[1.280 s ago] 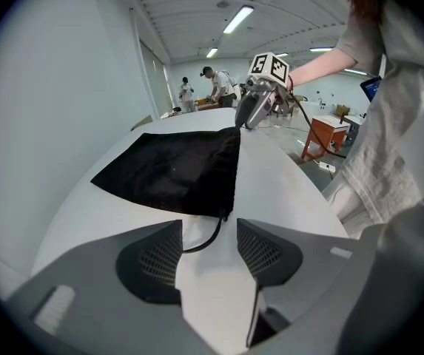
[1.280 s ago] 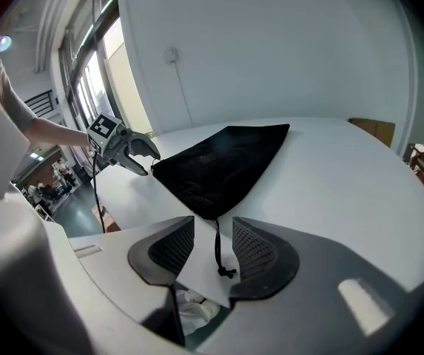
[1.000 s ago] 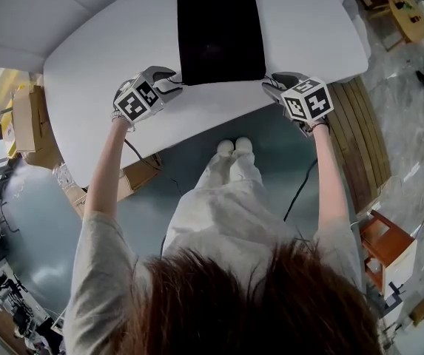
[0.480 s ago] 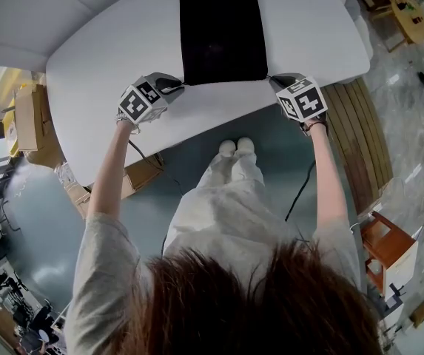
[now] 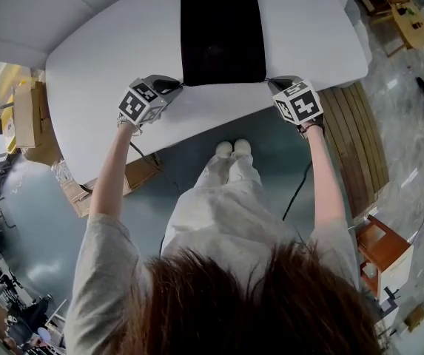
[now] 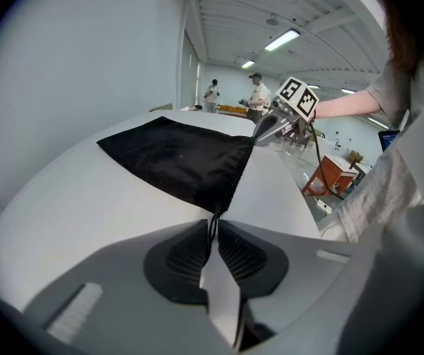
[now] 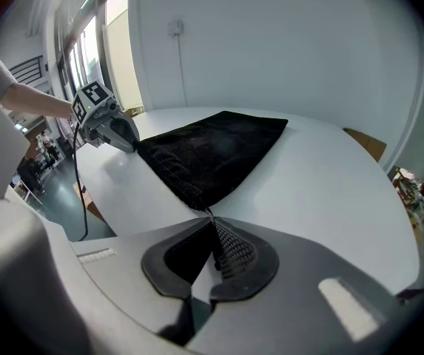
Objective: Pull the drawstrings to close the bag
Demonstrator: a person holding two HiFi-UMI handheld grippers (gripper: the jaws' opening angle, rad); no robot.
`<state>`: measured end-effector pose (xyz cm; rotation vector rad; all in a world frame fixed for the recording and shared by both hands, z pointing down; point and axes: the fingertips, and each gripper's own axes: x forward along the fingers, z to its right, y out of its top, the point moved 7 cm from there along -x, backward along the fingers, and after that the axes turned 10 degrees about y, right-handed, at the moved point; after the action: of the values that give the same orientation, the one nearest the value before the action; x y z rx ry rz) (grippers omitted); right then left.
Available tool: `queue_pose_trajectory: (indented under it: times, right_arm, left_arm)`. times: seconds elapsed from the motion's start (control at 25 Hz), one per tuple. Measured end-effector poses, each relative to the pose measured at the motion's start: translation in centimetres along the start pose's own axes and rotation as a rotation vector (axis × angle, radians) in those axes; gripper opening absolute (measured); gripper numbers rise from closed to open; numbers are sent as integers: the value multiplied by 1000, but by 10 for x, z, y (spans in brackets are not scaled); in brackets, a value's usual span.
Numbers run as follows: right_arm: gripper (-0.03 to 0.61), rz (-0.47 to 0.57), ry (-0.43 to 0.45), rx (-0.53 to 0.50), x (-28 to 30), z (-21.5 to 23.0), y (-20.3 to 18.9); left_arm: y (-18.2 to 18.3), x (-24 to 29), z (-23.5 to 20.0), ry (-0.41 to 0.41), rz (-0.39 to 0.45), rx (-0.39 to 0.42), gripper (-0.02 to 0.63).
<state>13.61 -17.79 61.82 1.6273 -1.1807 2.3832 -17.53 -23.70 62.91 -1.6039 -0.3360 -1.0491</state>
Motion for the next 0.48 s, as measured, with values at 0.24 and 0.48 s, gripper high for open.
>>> queue_pose_trajectory:
  times: [0.24,0.48]
  right_arm:
    - [12,-14,25,3,0,2,0]
    - [12,-16,44,22,-1,6,-1]
  left_arm:
    - [-2,-1,5,43,16,-81,3]
    - [1,-1,9,95,-6,-113,2]
